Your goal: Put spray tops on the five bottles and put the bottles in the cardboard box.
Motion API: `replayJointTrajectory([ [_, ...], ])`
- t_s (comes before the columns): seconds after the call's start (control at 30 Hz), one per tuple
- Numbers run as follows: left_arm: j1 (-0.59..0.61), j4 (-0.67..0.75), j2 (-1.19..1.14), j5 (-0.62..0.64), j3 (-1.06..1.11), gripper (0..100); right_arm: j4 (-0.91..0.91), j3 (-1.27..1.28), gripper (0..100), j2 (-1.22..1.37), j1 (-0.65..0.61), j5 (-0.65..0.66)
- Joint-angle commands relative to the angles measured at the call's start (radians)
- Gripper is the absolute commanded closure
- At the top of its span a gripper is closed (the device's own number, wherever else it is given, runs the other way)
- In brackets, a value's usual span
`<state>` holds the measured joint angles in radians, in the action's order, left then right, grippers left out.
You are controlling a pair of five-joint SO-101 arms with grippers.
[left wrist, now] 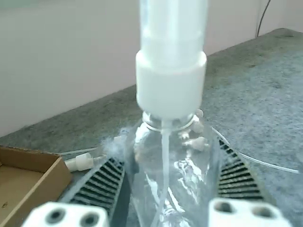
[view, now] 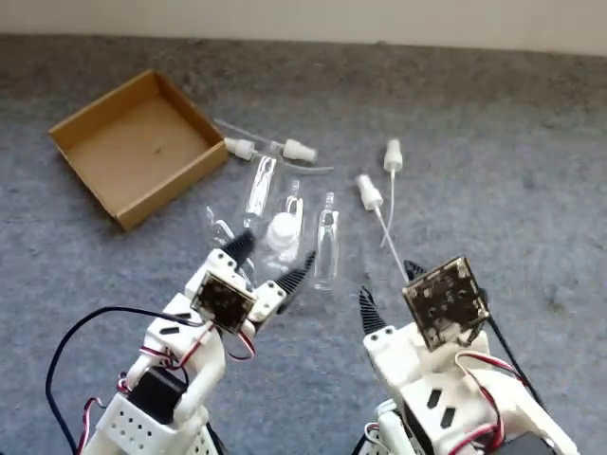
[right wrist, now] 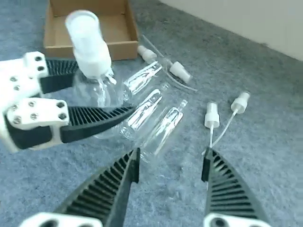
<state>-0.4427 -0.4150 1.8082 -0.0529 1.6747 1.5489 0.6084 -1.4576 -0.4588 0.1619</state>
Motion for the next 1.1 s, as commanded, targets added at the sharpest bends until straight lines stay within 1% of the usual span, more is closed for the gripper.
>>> replayJointTrajectory([
  [0.0,0.076,0.026,0.016,0.012,-0.07,93,-0.076,0.136,80.3,0.001,0.036,0.009],
  [0.13,0.117,0.026,0.015,0.012,-0.128,93,-0.255,0.331,80.3,0.001,0.039,0.008],
  [0.33,0.122,0.018,0.013,0.011,-0.197,93,-0.458,0.53,80.6,0.001,0.035,0.003],
  [0.4,0.122,0.018,0.013,0.008,-0.232,93,-0.516,0.575,83.2,0.001,0.035,0.003],
  [0.47,0.122,0.017,0.012,0.008,-0.269,93,-0.564,0.618,88.0,0.001,0.035,0.002],
  [0.57,0.122,0.017,-0.021,0.008,-0.315,93,-0.588,0.674,94.8,0.001,0.035,0.0],
  [0.67,0.122,0.025,-0.151,0.006,-0.383,93,-0.591,0.7,98.7,0.001,0.035,0.0],
  [0.73,0.122,0.026,-0.265,0.009,-0.441,93,-0.616,0.707,98.9,0.001,0.035,0.0],
  [0.83,0.119,0.026,-0.421,0.009,-0.539,93,-0.734,0.727,99.3,0.002,0.035,0.0],
  [0.97,0.12,0.029,-0.599,0.009,-0.65,93,-0.931,0.845,99.3,0.001,0.047,0.0],
  [1.07,0.117,0.101,-0.705,0.009,-0.68,93,-0.972,0.912,99.3,0.001,0.07,0.002],
])
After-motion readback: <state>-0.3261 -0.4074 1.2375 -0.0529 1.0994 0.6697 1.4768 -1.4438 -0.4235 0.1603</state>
